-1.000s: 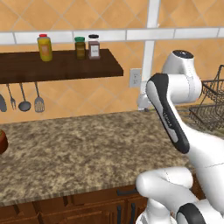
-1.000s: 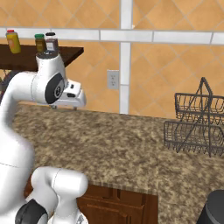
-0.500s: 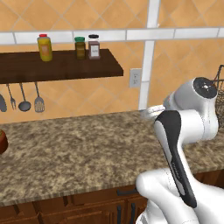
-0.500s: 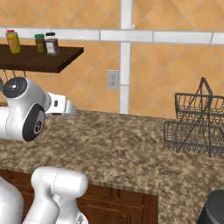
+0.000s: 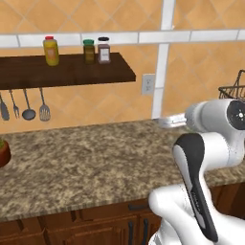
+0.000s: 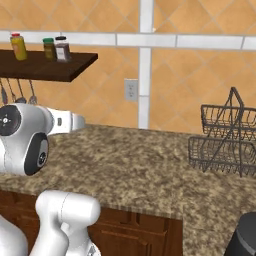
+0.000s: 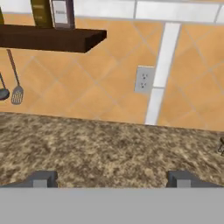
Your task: Navigate to the toaster.
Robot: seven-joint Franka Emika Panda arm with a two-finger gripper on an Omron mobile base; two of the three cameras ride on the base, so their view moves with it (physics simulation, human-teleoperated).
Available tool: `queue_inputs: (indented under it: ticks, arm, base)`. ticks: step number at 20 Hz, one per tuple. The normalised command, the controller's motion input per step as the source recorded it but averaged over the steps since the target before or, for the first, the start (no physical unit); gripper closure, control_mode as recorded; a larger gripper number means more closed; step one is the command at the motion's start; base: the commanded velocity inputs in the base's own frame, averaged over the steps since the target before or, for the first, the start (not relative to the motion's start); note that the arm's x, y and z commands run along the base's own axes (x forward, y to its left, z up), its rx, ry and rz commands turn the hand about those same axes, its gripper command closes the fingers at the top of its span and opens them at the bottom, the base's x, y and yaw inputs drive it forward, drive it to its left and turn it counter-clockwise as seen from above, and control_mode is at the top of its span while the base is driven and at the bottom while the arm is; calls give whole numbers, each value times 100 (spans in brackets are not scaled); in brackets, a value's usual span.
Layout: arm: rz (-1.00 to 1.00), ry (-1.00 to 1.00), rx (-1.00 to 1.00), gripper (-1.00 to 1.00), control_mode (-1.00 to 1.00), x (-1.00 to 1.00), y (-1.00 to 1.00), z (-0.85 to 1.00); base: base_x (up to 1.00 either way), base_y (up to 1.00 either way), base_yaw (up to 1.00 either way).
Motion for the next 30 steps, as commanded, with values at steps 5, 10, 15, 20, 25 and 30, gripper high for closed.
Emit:
queue_inputs:
  ticks: [5,10,15,20,25,30]
  arm:
    - [0,0,0,-100,100,0,0,0]
    - [0,0,0,-100,100,0,0,0]
    - [0,0,0,-100,100,0,0,0]
    - [0,0,0,-100,100,0,0,0]
    - [0,0,0,-100,100,0,0,0]
    - [0,0,0,-100,100,0,0,0]
  base:
    - [-69,84,10]
    - [-71,100,23]
    - [-36,100,41]
    - [-7,100,47]
    - [-1,91,61]
    - [0,6,93]
